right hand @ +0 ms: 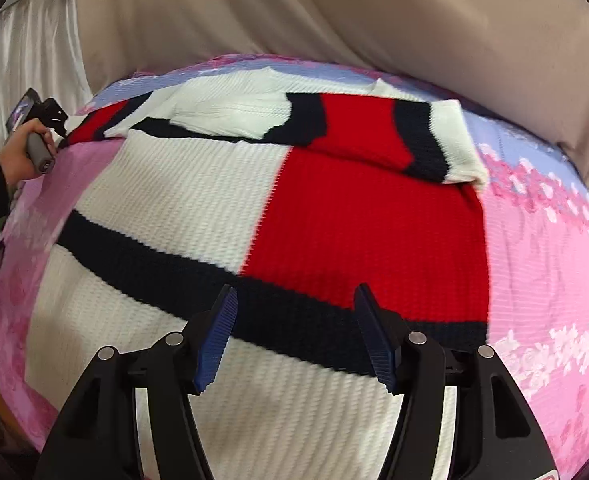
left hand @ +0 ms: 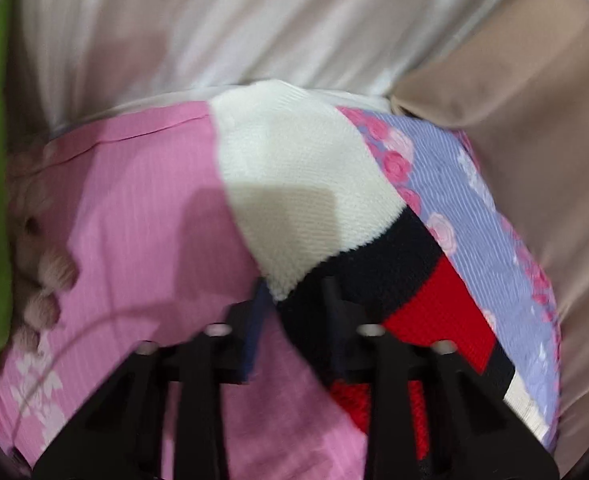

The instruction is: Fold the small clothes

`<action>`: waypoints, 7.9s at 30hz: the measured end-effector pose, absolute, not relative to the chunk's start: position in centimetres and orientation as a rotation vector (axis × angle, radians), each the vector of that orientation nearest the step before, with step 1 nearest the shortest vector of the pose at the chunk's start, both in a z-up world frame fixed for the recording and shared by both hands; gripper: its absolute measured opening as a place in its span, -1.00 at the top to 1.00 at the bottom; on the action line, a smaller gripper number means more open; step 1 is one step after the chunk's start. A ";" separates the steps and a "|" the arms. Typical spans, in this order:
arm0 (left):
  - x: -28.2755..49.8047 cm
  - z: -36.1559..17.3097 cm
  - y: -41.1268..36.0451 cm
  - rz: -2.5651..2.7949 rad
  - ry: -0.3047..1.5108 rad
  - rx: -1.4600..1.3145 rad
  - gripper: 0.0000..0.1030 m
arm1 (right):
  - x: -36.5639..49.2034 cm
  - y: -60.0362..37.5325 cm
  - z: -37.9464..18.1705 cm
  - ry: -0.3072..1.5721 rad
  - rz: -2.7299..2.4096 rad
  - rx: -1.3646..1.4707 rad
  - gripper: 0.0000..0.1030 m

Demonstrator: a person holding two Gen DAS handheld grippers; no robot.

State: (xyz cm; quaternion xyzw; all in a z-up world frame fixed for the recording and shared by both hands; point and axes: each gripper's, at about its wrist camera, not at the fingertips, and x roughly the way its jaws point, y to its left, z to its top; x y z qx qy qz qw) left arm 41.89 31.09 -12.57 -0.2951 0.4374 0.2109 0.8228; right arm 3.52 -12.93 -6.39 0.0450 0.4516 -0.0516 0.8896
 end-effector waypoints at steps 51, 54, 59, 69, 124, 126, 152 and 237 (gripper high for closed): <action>26.4 -8.1 10.6 -0.122 1.002 -0.506 0.26 | 22.0 -23.6 -4.3 0.714 -0.048 0.425 1.00; 28.1 -7.9 9.7 -0.137 1.019 -0.572 0.15 | 19.2 -27.9 -5.0 0.711 -0.165 0.495 0.79; 30.1 -9.3 9.5 -0.078 1.060 -0.673 0.15 | 20.1 -19.3 -4.3 0.742 0.032 -0.005 0.08; 30.0 -9.8 10.5 -0.025 1.059 -0.696 0.15 | 24.9 -6.9 -8.6 0.765 0.265 -0.426 0.76; 25.1 -7.5 9.1 -0.039 1.037 -0.317 -0.14 | 6.3 -30.3 -6.3 0.859 -0.182 0.541 0.23; 21.0 -8.2 10.6 -0.043 1.083 -0.281 -0.16 | 1.5 -29.7 -7.4 0.933 -0.187 0.547 0.14; 7.2 -10.2 13.3 -0.092 1.267 -0.499 0.82 | -11.4 -25.2 -8.1 0.984 -0.094 0.607 0.81; 20.0 -6.5 -2.4 -0.138 1.107 -0.020 0.62 | 1.1 -35.0 -4.3 0.858 -0.363 0.552 0.32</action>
